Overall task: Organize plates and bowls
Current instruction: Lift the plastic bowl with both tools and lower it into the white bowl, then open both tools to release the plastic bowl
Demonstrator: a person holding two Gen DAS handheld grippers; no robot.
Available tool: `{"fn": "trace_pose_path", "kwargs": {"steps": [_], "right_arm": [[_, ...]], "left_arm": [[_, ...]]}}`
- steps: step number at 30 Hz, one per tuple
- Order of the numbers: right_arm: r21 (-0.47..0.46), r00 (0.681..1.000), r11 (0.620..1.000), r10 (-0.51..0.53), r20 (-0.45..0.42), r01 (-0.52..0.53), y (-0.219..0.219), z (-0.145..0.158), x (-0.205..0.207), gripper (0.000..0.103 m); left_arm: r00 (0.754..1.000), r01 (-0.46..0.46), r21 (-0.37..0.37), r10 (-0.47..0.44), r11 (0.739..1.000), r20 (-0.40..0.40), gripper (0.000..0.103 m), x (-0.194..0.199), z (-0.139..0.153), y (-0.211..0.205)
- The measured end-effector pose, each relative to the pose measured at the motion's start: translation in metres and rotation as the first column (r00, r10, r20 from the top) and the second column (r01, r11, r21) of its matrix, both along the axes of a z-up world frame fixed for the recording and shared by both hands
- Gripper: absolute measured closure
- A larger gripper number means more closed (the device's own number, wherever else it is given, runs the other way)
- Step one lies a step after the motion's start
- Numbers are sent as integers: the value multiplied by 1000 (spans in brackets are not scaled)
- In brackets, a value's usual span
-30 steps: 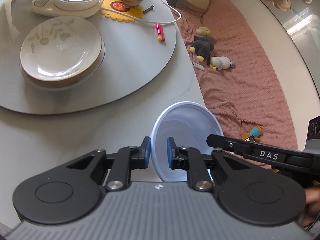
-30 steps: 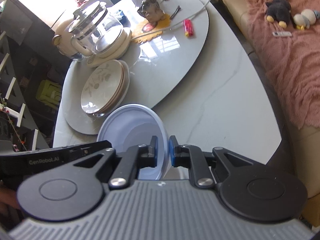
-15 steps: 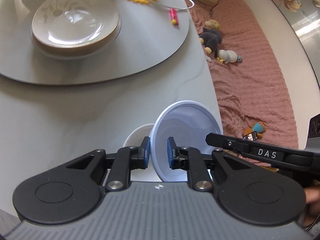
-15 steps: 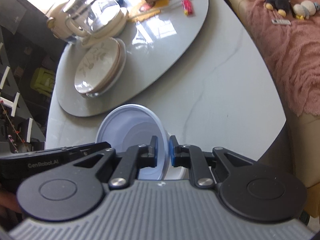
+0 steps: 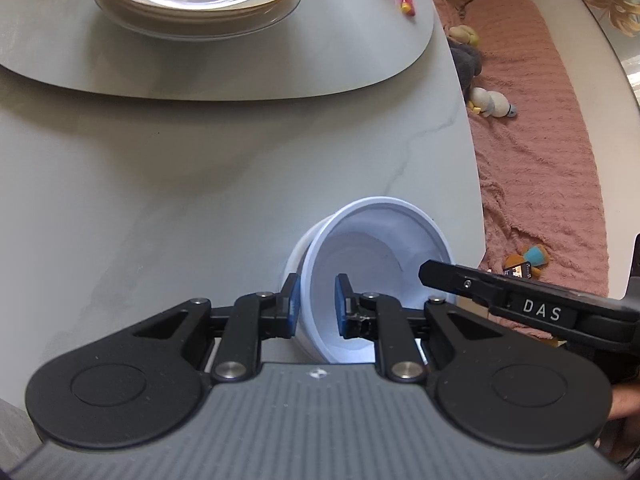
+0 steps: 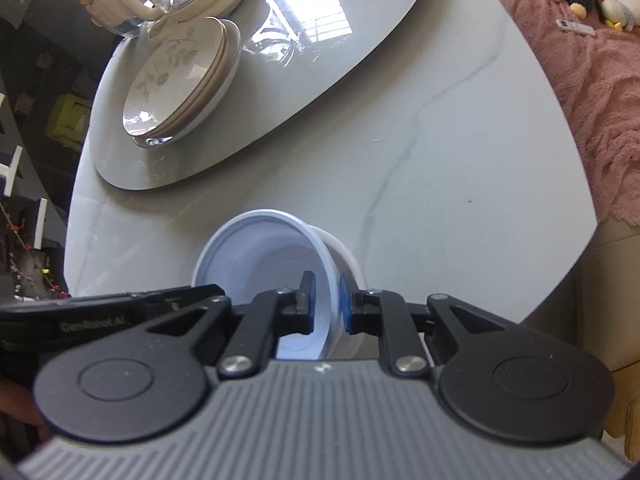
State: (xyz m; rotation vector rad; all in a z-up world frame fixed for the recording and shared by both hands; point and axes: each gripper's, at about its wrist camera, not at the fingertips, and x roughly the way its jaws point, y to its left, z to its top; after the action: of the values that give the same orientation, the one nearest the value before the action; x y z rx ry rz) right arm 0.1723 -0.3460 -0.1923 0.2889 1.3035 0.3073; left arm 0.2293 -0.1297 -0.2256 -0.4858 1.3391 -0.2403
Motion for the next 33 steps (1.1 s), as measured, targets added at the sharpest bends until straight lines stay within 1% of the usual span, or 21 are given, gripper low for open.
{"fn": "trace_pose_path", "kwargs": {"steps": [3, 6, 7, 10, 12, 13, 15, 16, 17, 19, 20, 22, 24, 26, 28, 31, 33], "right_arm": [[-5, 1000, 1000, 18, 4, -18, 4, 1, 4, 86], [-28, 998, 998, 59, 5, -59, 8, 1, 3, 86], [-34, 998, 998, 59, 2, -59, 8, 1, 3, 86], [-22, 999, 999, 49, 3, -48, 5, 3, 0, 86], [-12, 999, 999, 53, 7, -53, 3, 6, -1, 86], [-11, 999, 999, 51, 7, -51, 4, 6, 0, 85], [-5, 999, 999, 35, 4, -35, -1, 7, 0, 74], [1, 1000, 1000, 27, 5, -27, -4, 8, 0, 72], [6, 1000, 1000, 22, 6, -22, -6, 8, 1, 68], [13, 1000, 1000, 21, 16, -22, -9, 8, 2, 67], [10, 1000, 1000, 24, 19, -24, -10, 7, 2, 64], [6, 1000, 1000, 14, 7, -14, -13, 1, 4, 62], [41, 1000, 999, -10, -26, 11, -18, -9, 7, 62], [84, 995, 995, -45, -84, 52, -24, -23, 9, 60], [118, 992, 990, -62, -113, 76, -29, -31, 9, 61], [131, 990, 989, -48, -132, 66, -28, -40, 9, 61], [119, 988, 991, -43, -151, 61, -27, -43, 9, 61]], "left_arm": [[1000, -8, -1, 8, 1000, -10, 84, 2, -2, 2], [999, 13, -1, -14, 1000, -32, 84, 6, -4, 2], [999, 22, -4, -22, 1000, -41, 84, 7, -5, 2], [999, 33, 7, -33, 999, -31, 84, 8, -1, 2], [999, 31, 4, -31, 1000, -39, 83, 7, 0, 5], [999, 29, -2, -29, 1000, -39, 80, 7, 1, 6], [999, 17, 9, -17, 1000, -35, 64, 5, 4, 9], [1000, 10, 17, -9, 1000, -30, 51, 6, 6, 10], [1000, -7, 15, 7, 1000, -16, 48, 5, 8, 12], [999, -36, -2, 36, 999, -7, 48, 4, 7, 17], [999, -45, -10, 45, 999, -8, 48, 4, 5, 17], [999, -50, -30, 50, 998, -13, 48, 5, -1, 16], [999, -46, -51, 45, 998, -15, 48, 5, -6, 13], [999, -49, -68, 47, 996, -25, 48, 4, -13, 10], [998, -56, -93, 53, 994, -37, 48, 3, -21, 9], [998, -39, -85, 35, 996, -48, 48, 3, -32, 2], [996, -58, -121, 50, 991, -69, 48, 3, -39, 3]]}}
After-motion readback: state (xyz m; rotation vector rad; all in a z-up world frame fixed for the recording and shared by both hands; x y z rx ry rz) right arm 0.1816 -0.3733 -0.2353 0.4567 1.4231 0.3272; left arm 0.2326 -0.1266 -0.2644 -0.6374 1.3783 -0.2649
